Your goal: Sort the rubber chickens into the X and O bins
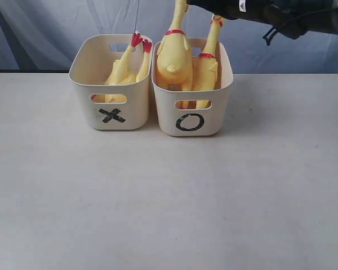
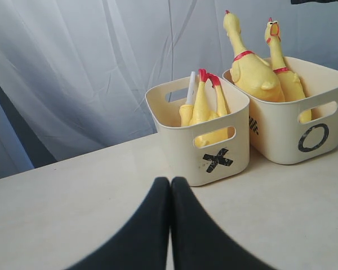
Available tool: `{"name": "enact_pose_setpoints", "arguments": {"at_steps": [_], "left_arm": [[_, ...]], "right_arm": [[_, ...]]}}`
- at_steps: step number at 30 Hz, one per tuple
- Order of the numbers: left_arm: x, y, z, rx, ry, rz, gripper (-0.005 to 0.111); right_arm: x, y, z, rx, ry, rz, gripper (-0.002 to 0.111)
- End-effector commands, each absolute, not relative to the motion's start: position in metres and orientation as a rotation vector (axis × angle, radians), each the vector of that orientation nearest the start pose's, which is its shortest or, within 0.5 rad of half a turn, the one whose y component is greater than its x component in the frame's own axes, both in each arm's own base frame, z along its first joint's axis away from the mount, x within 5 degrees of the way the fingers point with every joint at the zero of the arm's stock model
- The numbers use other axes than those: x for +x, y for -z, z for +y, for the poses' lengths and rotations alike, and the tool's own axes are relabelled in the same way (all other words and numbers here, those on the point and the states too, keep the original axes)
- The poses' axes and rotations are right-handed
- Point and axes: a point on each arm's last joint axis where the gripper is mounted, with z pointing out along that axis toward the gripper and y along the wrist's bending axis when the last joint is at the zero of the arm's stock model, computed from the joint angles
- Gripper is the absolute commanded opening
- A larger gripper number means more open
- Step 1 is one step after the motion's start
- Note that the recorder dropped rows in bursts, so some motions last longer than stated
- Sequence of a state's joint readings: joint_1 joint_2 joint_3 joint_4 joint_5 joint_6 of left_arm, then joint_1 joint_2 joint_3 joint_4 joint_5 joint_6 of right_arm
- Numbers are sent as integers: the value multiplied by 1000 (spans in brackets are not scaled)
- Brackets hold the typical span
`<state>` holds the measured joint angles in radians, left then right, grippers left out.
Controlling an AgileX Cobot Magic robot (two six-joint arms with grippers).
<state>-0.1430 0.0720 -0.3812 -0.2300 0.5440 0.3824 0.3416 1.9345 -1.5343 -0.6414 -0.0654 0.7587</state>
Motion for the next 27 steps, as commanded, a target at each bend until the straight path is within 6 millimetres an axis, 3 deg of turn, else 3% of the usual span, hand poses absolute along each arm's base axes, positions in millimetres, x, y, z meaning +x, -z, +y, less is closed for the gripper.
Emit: {"name": "enact_pose_setpoints", "arguments": {"at_steps": [1,14,27], "left_arm": [[31,-287,-15,356,66,1649,0],[31,-287,-15,357,64,1650,0],[31,-287,-15,358,64,1652,0]], "right_arm": [[413,-300,150,-341,-279,1831,-1],[309,-315,118,-425,-295,1795,-1],[210,-312,84,-408,-304,1741,-1]]}}
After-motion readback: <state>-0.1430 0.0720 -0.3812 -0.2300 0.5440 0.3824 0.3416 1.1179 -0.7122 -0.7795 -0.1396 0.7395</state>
